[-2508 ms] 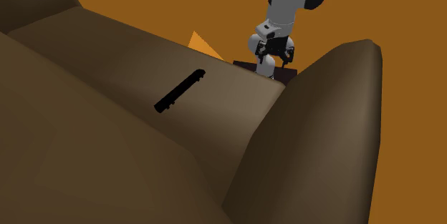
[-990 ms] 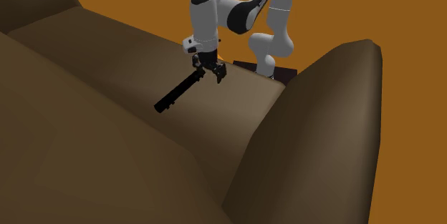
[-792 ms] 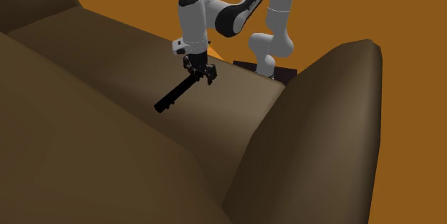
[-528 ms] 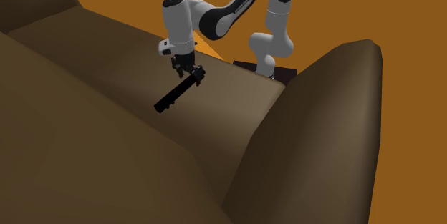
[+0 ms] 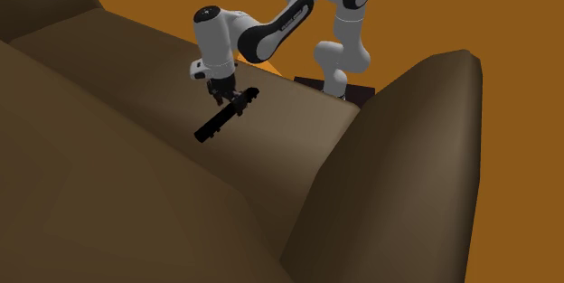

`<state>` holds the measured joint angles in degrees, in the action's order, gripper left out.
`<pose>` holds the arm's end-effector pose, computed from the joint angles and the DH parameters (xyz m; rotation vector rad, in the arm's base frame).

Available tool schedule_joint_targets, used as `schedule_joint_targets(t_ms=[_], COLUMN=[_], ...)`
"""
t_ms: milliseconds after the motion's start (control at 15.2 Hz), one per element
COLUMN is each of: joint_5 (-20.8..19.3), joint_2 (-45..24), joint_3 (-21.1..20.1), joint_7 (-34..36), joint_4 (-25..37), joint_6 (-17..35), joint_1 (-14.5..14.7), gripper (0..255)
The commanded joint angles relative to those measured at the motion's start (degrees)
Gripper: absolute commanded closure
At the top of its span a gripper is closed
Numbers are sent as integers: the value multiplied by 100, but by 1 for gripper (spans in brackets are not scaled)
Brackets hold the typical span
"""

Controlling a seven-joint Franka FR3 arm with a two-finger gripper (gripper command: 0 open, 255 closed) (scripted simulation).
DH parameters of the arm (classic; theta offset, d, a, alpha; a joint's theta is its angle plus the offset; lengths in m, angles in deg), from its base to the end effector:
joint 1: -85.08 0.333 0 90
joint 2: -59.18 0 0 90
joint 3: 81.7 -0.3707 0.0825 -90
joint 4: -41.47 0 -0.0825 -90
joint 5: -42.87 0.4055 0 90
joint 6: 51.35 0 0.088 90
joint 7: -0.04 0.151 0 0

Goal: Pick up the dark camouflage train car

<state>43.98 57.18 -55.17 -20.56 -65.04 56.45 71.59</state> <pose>0.4563 -0.3766 0.5002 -3.0883 0.5377 0.0095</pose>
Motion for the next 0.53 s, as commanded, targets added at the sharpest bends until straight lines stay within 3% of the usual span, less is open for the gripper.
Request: schedule_joint_targets(t_ms=[0,132,198,462], joint_5=[14,18,18,16], joint_2=[-25,-33,-34,-29], joint_3=[-2,-2,-1,-2], joint_7=[-4,-7,-8,-4], joint_4=[-137,-173,-157,-162], joint_6=[162,205,190,190], joint_1=[1,0,0,1], gripper=[0,0,255,255])
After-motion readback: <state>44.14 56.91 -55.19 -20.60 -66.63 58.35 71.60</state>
